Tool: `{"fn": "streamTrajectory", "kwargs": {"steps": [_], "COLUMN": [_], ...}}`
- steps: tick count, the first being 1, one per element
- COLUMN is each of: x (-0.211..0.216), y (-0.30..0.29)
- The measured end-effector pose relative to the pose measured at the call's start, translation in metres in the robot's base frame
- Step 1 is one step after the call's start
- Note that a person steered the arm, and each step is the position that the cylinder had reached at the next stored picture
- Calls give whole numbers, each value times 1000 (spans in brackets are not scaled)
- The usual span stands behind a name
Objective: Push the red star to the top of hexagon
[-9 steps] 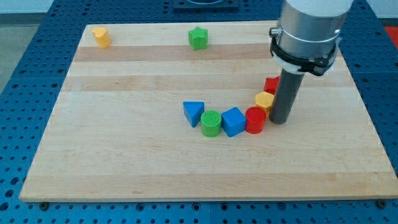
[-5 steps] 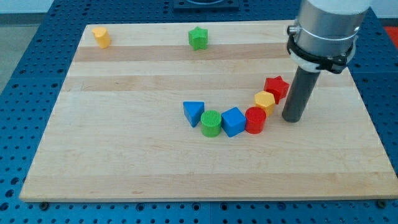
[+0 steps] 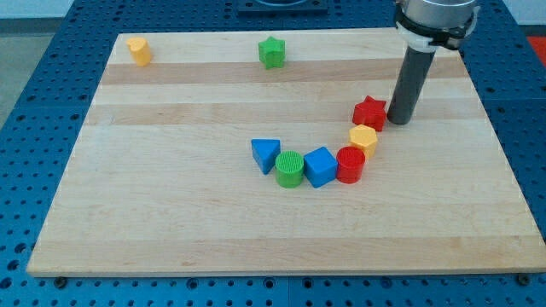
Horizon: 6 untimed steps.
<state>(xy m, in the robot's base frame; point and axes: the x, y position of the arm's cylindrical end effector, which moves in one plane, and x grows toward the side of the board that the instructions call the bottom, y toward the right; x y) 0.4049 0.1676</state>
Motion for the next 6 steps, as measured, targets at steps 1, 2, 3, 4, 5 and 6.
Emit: {"fn": "streamTrajectory", "kwargs": {"steps": [1, 2, 3, 4, 5, 6], "x": [-9, -26, -37, -37, -37, -36], "y": [1, 1, 1, 1, 8, 9]}}
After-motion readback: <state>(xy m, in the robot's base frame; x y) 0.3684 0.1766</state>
